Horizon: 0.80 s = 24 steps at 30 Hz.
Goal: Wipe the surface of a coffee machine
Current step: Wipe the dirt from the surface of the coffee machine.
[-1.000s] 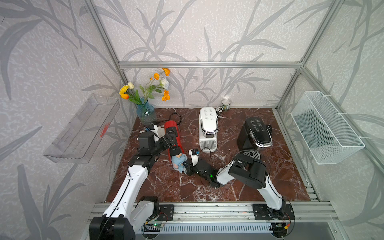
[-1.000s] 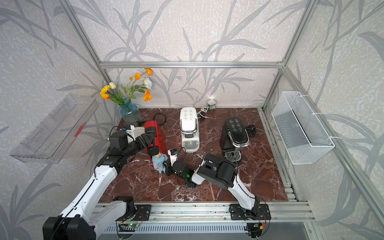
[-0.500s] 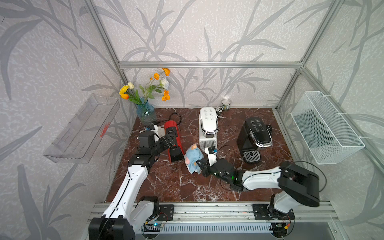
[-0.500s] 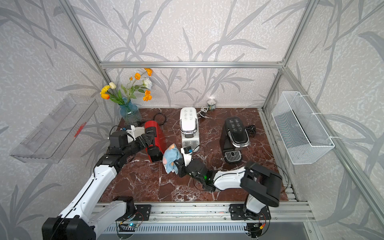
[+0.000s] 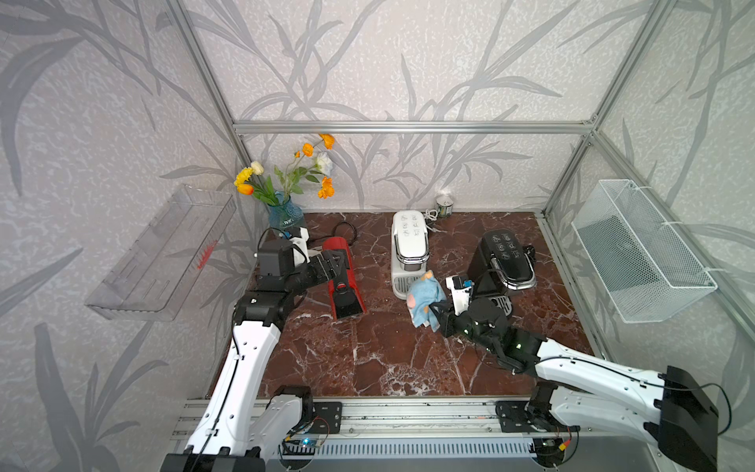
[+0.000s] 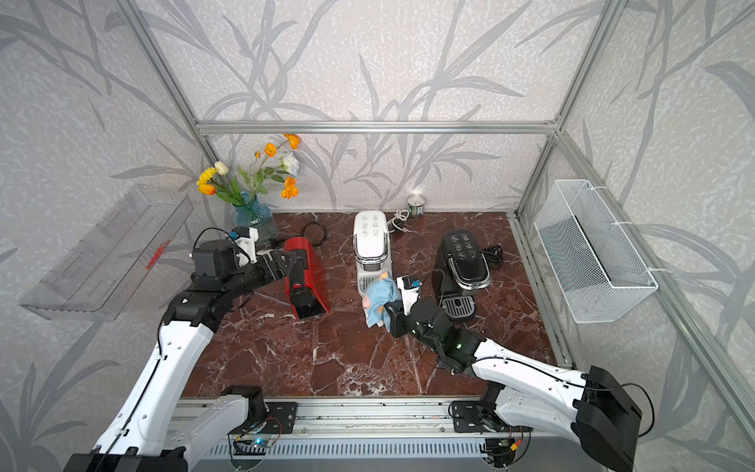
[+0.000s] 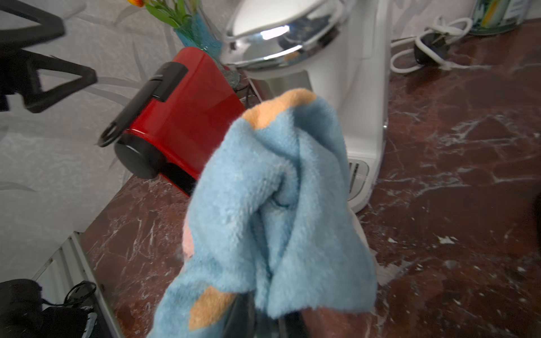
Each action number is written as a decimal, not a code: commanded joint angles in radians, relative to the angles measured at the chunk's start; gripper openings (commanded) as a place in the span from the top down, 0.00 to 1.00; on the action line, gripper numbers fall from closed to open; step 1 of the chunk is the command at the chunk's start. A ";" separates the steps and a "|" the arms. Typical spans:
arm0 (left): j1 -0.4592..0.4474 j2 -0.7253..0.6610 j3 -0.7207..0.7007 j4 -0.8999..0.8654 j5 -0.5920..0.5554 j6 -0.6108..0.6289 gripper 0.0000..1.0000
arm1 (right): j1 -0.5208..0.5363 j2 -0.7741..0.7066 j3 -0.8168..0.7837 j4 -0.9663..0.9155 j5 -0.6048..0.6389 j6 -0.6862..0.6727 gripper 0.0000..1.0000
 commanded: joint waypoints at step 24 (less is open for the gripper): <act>-0.342 0.674 0.624 -0.058 -0.076 0.015 0.25 | -0.244 0.945 0.191 1.107 -0.189 0.085 1.00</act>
